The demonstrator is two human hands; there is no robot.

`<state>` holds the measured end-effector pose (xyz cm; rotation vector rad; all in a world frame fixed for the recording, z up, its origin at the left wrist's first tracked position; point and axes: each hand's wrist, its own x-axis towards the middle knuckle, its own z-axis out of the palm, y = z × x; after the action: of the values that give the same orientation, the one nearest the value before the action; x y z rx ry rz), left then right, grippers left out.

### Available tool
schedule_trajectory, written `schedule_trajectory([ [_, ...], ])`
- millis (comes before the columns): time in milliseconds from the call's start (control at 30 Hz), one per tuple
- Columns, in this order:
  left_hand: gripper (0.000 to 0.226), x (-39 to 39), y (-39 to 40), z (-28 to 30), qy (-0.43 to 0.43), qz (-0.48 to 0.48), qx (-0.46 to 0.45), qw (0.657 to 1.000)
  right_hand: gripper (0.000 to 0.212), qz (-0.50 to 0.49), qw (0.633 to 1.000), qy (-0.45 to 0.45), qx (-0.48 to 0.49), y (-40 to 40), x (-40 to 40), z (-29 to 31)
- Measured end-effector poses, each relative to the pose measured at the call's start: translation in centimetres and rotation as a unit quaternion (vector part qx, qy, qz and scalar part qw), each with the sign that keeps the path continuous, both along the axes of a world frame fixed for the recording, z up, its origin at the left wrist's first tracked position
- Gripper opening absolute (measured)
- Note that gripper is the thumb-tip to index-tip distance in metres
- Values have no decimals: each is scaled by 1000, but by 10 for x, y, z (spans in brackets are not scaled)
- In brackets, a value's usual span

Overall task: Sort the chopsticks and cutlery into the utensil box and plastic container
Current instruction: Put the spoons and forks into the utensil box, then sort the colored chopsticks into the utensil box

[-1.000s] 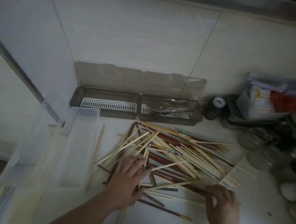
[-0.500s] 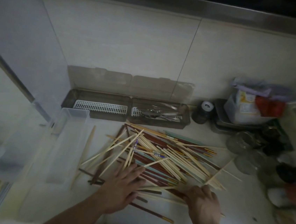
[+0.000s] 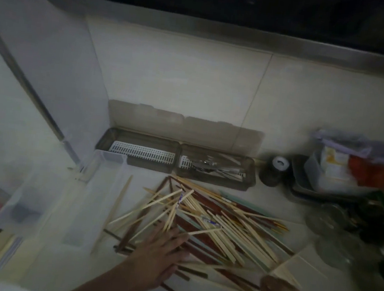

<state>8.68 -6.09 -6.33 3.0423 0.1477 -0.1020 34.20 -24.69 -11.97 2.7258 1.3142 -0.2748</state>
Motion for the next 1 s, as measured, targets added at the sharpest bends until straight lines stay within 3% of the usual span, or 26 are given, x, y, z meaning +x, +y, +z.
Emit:
schedule_trajectory([
  [33, 35, 2, 1, 2, 5, -1, 2, 1000, 16, 1, 996, 90, -13, 21, 6, -41],
  [67, 37, 4, 4, 3, 9, 0, 6, 1000, 28, -17, 993, 120, -2, 27, 22, -62],
  [100, 39, 6, 6, 3, 12, 2, 7, 1000, 16, -62, 976, 208, 35, 22, 27, -49],
  [133, 42, 7, 8, 4, 16, 3, 5, 1000, 50, -81, 970, 211, 89, -3, 32, -22],
  [200, 45, 9, 14, 7, 27, 6, 6, 1000, 58, -80, 926, 312, 195, -51, 35, 91],
  [233, 46, 11, 17, 9, 26, 12, 15, 999, 59, -47, 938, 279, 202, -64, 38, 146],
  [267, 46, 12, 21, 12, 15, 22, 21, 999, 53, -65, 939, 282, 189, 2, 16, 134],
  [333, 45, 11, 30, 22, -25, 62, 14, 998, 32, -5, 961, 236, 146, 45, 9, 178],
  [400, 50, 6, 45, 32, -59, 131, 7, 990, 13, 16, 938, 247, 243, 97, -13, 185],
  [467, 59, -6, 68, 39, -72, 227, -15, 971, 11, 57, 923, 250, 288, 145, -29, 196],
  [500, 62, -15, 80, 41, -74, 273, -24, 959, 8, 70, 928, 253, 265, 171, -37, 195],
  [600, 68, -46, 114, 36, -48, 365, -36, 929, 21, 117, 945, 232, 197, 246, -53, 172],
  [767, 77, -69, 128, 26, -28, 401, -88, 911, 38, 144, 968, 175, 109, 330, -64, 145],
  [900, 85, -64, 131, 25, -80, 398, -157, 900, 20, 172, 961, 201, 77, 357, -69, 122],
  [1000, 89, -64, 131, 26, -91, 406, -207, 885, 28, 181, 950, 249, 63, 359, -77, 110],
])
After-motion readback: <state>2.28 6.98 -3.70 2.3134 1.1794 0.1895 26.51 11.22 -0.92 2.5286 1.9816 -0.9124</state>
